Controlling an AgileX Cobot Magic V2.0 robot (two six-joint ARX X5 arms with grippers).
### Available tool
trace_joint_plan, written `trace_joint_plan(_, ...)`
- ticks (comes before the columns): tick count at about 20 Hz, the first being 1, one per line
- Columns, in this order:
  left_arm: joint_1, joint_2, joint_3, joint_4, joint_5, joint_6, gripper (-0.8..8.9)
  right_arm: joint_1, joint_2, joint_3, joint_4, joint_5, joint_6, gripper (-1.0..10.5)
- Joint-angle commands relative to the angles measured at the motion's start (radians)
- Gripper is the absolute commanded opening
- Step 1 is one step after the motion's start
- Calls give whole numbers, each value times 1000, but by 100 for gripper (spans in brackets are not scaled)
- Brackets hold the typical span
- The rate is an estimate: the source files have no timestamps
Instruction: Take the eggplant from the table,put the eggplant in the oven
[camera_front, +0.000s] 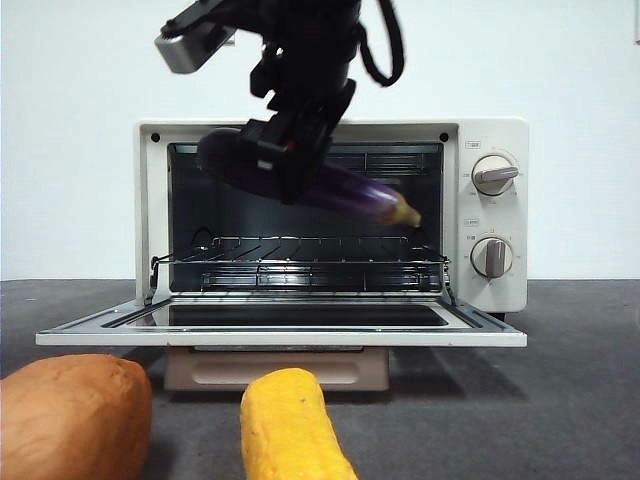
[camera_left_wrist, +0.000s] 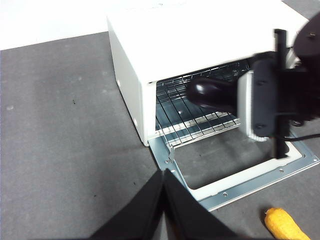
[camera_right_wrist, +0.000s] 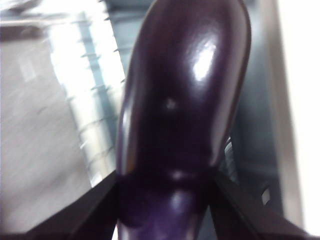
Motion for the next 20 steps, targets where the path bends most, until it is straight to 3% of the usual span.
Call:
trace_joint_plan(1, -1, 1, 10, -9, -2, -3, 7, -1, 47, 23, 40, 7, -73, 110)
trace_joint_plan(6, -1, 0, 10, -23, -1, -3, 7, -32, 108, 23, 51, 10, -82, 167)
trace_joint_plan(9, -1, 0, 10, -29, -1, -3, 7, -44, 120, 23, 85, 53, -53, 296)
trace_joint_plan(20, -1, 10, 10, -24, -1, -2, 7, -14, 120, 23, 105, 132, -34, 297)
